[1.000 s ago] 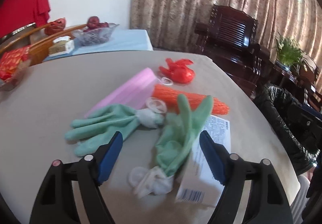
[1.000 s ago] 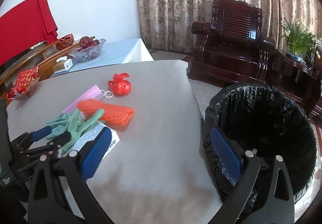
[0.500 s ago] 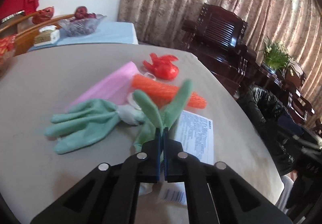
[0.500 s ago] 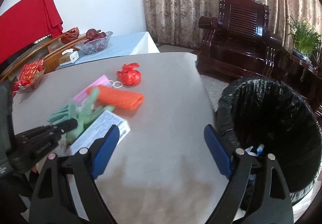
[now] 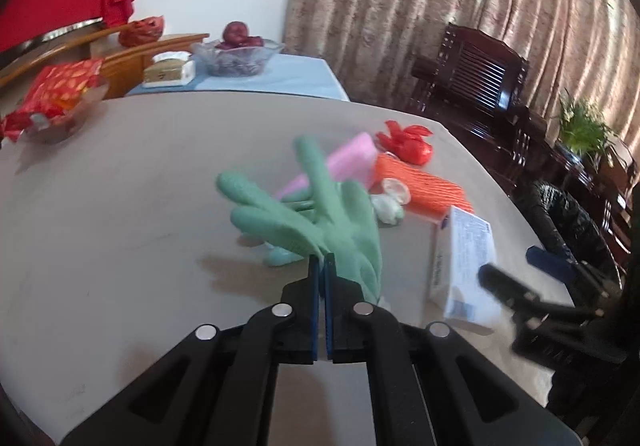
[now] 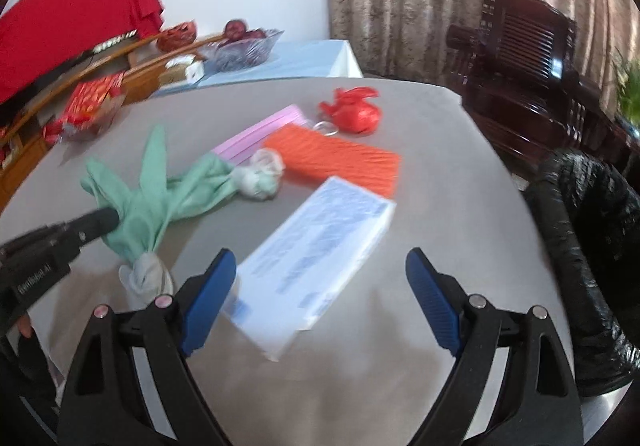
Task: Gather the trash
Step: 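Grasp green rubber glove with left tool while right tool grasps white paper box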
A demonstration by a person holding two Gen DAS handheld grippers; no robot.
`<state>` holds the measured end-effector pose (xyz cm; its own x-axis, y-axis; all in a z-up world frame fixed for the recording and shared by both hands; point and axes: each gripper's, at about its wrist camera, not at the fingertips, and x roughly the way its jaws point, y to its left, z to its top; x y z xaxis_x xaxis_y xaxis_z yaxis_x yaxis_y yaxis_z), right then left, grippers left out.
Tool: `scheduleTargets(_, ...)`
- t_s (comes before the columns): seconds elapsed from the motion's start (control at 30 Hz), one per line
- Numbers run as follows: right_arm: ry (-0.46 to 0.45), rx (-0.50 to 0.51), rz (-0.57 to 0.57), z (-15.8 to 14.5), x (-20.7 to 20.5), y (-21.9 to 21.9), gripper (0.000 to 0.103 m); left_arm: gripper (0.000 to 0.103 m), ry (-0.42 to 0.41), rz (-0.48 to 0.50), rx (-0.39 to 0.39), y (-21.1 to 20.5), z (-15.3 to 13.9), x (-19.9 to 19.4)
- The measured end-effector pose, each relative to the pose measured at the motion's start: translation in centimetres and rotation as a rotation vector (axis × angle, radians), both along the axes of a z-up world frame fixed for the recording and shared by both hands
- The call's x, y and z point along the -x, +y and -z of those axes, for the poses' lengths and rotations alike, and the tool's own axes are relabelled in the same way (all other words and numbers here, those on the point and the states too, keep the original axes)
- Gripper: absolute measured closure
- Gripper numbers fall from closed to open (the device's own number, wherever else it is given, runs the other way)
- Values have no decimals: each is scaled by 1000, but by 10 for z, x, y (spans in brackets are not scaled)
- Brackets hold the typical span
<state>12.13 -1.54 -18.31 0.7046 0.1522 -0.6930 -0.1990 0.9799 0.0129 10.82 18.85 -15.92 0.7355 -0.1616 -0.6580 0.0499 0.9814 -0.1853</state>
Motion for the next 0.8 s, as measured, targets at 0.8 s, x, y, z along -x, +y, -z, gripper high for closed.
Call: scheduleTargets(0.8,3,81,17,1,-7,-2,18,101,14,-42,70,9,9,4)
